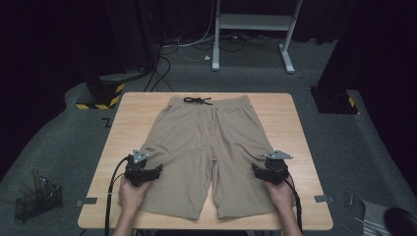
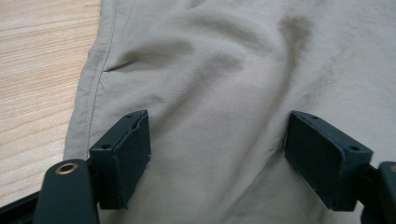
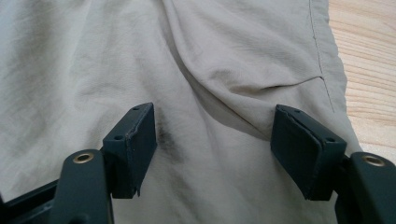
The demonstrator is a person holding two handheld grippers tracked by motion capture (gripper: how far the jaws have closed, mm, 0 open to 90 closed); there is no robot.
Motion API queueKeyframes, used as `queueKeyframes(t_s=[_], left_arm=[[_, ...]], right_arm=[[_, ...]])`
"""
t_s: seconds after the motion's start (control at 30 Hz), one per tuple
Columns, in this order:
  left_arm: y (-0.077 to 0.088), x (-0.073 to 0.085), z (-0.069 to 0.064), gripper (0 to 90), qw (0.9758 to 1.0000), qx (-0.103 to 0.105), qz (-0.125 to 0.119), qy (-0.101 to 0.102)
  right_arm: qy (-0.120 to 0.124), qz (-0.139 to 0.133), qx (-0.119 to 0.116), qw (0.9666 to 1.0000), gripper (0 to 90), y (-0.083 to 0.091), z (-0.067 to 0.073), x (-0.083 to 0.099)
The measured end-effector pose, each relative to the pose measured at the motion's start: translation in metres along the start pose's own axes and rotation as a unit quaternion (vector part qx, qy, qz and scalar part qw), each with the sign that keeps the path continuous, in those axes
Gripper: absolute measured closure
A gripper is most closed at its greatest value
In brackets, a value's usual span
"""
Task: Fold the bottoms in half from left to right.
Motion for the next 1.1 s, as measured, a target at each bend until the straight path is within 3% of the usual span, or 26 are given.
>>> queueKeyframes(t_s=[0.87,1.1], left_arm=[[0.0000,0.0001,0.0001,22.6,1.0000,0.001,0.001,0.000],[0.0000,0.0001,0.0001,22.6,1.0000,0.001,0.001,0.002]], right_arm=[[0.000,0.000,-0.002,1.0000,31.6,0.0000,0.0000,-0.0001],[0.001,-0.004,0.003,1.0000,38.2,0.0021,0.0042,0.0006]])
Point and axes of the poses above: each handheld gripper's, and its own axes: y roughly backward along the jaws, x roughly out of its underside, z roughly to its left, the point moved 6 cm from there along -y, roughly forward along the jaws, and after that the axes turned 4 degrees about x, right-handed, at the moved point
